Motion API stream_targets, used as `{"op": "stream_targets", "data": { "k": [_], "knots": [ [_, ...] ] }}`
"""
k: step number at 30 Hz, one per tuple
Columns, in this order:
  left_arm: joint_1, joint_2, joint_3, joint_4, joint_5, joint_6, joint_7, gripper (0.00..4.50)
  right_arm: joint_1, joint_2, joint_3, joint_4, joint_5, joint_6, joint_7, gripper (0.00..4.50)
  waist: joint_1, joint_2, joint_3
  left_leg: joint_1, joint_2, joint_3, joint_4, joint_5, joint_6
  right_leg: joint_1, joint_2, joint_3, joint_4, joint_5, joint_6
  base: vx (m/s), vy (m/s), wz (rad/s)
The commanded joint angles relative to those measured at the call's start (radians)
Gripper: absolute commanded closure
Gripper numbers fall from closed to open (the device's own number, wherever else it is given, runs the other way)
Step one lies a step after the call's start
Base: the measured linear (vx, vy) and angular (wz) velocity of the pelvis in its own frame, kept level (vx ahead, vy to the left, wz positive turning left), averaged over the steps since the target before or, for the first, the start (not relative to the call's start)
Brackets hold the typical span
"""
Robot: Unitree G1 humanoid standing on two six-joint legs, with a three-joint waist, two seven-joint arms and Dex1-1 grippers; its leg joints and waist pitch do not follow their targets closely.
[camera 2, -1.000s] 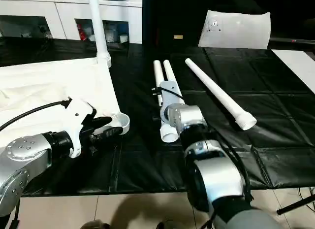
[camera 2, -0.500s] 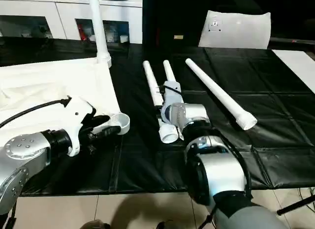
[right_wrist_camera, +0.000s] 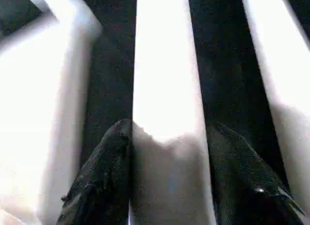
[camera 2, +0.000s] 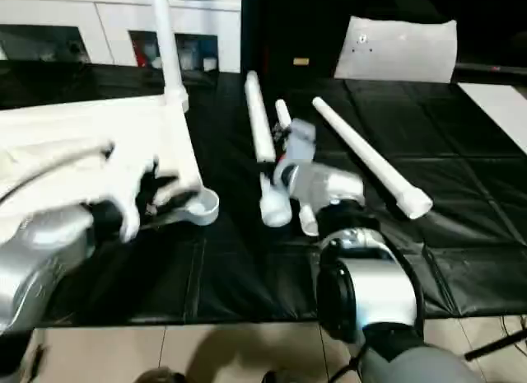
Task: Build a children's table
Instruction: Pick table leg
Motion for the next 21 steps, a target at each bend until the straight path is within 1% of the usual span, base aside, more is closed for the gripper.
{"op": "stream_targets", "data": {
  "k": [1,2,3,4,5,6,7,8,9,10,11,12,13,14,15,16,17,18,19,21],
  "knots": [
    [-0.038,-0.029,0.027,0.039,-0.028,0.007,0.027,2.01,0.004,0.001,-0.021,-0.113,0.063,-0.034,0.084,2.67,0.003,0.017,-0.095,-0.002,0.023,-0.005,-0.058,-0.121,-0.011,0.068,-0.069,0.052,-0.066,-0.132,-0.154,0.000,0.000,0.00],
    [-0.065,-0.065,0.061,0.059,-0.058,0.018,0.047,1.91,0.021,0.003,-0.034,-0.159,0.108,0.008,0.132,2.67,0.004,0.017,-0.095,-0.002,0.023,-0.006,-0.058,-0.115,-0.009,0.067,-0.069,0.051,-0.066,-0.129,-0.157,0.000,0.000,0.00],
    [-0.085,-0.092,0.085,0.074,-0.080,0.025,0.061,1.85,0.034,0.003,-0.044,-0.191,0.140,0.039,0.166,2.67,0.002,0.012,-0.094,-0.002,0.022,-0.003,-0.057,-0.115,0.000,0.069,-0.067,0.052,-0.068,-0.122,-0.163,0.000,0.000,0.00],
    [-0.107,-0.118,0.106,0.090,-0.098,0.026,0.074,1.85,0.056,0.002,-0.041,-0.233,0.169,0.061,0.209,2.67,0.004,0.012,-0.094,-0.003,0.022,-0.006,-0.057,-0.110,0.005,0.070,-0.069,0.051,-0.068,-0.126,-0.167,0.000,0.000,0.00],
    [-0.142,-0.155,0.132,0.115,-0.120,0.015,0.093,1.79,0.093,-0.004,-0.026,-0.294,0.200,0.083,0.268,2.67,0.007,0.011,-0.093,-0.005,0.019,-0.003,-0.056,-0.104,0.014,0.073,-0.068,0.052,-0.074,-0.131,-0.159,0.000,0.000,0.00],
    [-0.157,-0.171,0.144,0.126,-0.130,0.010,0.102,1.66,0.110,-0.006,-0.019,-0.319,0.210,0.088,0.293,2.67,0.008,0.011,-0.094,-0.004,0.020,-0.004,-0.055,-0.100,0.019,0.074,-0.069,0.052,-0.074,-0.129,-0.160,0.000,0.000,0.00],
    [-0.202,-0.216,0.176,0.154,-0.169,0.002,0.119,1.52,0.160,-0.008,-0.006,-0.390,0.246,0.106,0.350,2.67,0.012,0.012,-0.094,-0.005,0.022,-0.005,-0.055,-0.090,0.025,0.074,-0.071,0.052,-0.076,-0.132,-0.159,0.000,0.000,0.00],
    [-0.202,-0.216,0.176,0.154,-0.169,0.002,0.119,1.45,0.160,-0.008,-0.006,-0.390,0.246,0.106,0.350,2.67,0.014,0.010,-0.095,-0.006,0.019,-0.003,-0.054,-0.084,0.030,0.075,-0.070,0.052,-0.079,-0.132,-0.158,0.000,0.000,0.00],
    [-0.232,-0.249,0.202,0.171,-0.207,0.005,0.127,1.44,0.192,-0.010,0.004,-0.433,0.269,0.114,0.380,2.67,0.018,0.010,-0.096,-0.005,0.024,-0.007,-0.056,-0.080,0.030,0.073,-0.074,0.050,-0.075,-0.139,-0.168,0.000,0.000,0.00],
    [-0.263,-0.278,0.228,0.190,-0.243,0.008,0.135,1.42,0.225,-0.013,0.015,-0.475,0.292,0.123,0.412,2.67,0.027,0.008,-0.095,-0.003,0.020,-0.002,-0.052,-0.084,0.034,0.073,-0.073,0.051,-0.083,-0.153,-0.161,0.000,0.000,0.00],
    [-0.287,-0.301,0.249,0.207,-0.271,0.012,0.142,1.34,0.251,-0.015,0.024,-0.511,0.313,0.134,0.436,2.67,0.029,0.009,-0.097,-0.001,0.025,-0.005,-0.054,-0.082,0.034,0.072,-0.076,0.052,-0.079,-0.152,-0.169,0.000,0.000,0.00],
    [-0.309,-0.319,0.270,0.222,-0.293,0.023,0.150,1.21,0.273,-0.017,0.031,-0.543,0.326,0.146,0.450,2.67,0.033,0.011,-0.097,-0.003,0.023,-0.004,-0.054,-0.079,0.034,0.073,-0.073,0.049,-0.080,-0.158,-0.166,0.000,0.000,0.00],
    [-0.329,-0.335,0.286,0.235,-0.323,0.035,0.149,1.02,0.291,-0.017,0.036,-0.572,0.337,0.156,0.460,2.67,0.033,0.008,-0.095,-0.006,0.022,-0.006,-0.055,-0.080,0.035,0.073,-0.074,0.049,-0.082,-0.168,-0.163,0.000,0.000,0.00],
    [-0.345,-0.349,0.301,0.245,-0.349,0.045,0.151,1.02,0.303,-0.016,0.038,-0.594,0.348,0.166,0.467,2.67,0.033,0.011,-0.094,-0.006,0.020,-0.004,-0.055,-0.078,0.035,0.074,-0.073,0.048,-0.085,-0.176,-0.160,0.000,0.000,0.00],
    [-0.359,-0.363,0.316,0.252,-0.371,0.052,0.156,0.99,0.312,-0.015,0.041,-0.613,0.355,0.173,0.472,2.67,0.034,0.010,-0.096,-0.005,0.022,-0.007,-0.054,-0.083,0.034,0.074,-0.075,0.048,-0.084,-0.180,-0.160,0.000,0.000,0.00],
    [-0.372,-0.376,0.330,0.260,-0.394,0.060,0.161,0.99,0.319,-0.014,0.044,-0.628,0.361,0.175,0.478,2.67,0.034,0.010,-0.093,-0.006,0.019,-0.005,-0.054,-0.090,0.033,0.072,-0.073,0.046,-0.089,-0.204,-0.150,0.000,0.000,0.00],
    [-0.381,-0.385,0.338,0.266,-0.408,0.067,0.167,0.88,0.326,-0.013,0.047,-0.645,0.370,0.180,0.485,2.67,0.034,0.010,-0.092,-0.004,0.020,-0.006,-0.055,-0.098,0.032,0.071,-0.074,0.046,-0.092,-0.223,-0.146,0.000,0.000,0.00],
    [-0.386,-0.389,0.326,0.276,-0.405,0.084,0.164,0.72,0.339,-0.012,0.059,-0.674,0.382,0.184,0.498,2.67,0.037,0.014,-0.093,-0.003,0.019,-0.005,-0.054,-0.102,0.031,0.070,-0.073,0.046,-0.095,-0.244,-0.136,0.000,0.000,0.00],
    [-0.386,-0.388,0.316,0.280,-0.398,0.091,0.161,0.58,0.346,-0.011,0.067,-0.688,0.389,0.185,0.503,2.67,0.036,0.013,-0.091,-0.003,0.020,-0.007,-0.056,-0.103,0.031,0.069,-0.071,0.045,-0.097,-0.251,-0.125,0.000,0.000,0.00],
    [-0.383,-0.384,0.301,0.281,-0.381,0.092,0.158,0.59,0.349,-0.011,0.073,-0.696,0.392,0.187,0.507,2.67,0.035,0.013,-0.093,-0.004,0.023,-0.010,-0.058,-0.098,0.030,0.070,-0.072,0.044,-0.094,-0.245,-0.119,0.000,0.000,0.00]
  ]
}}
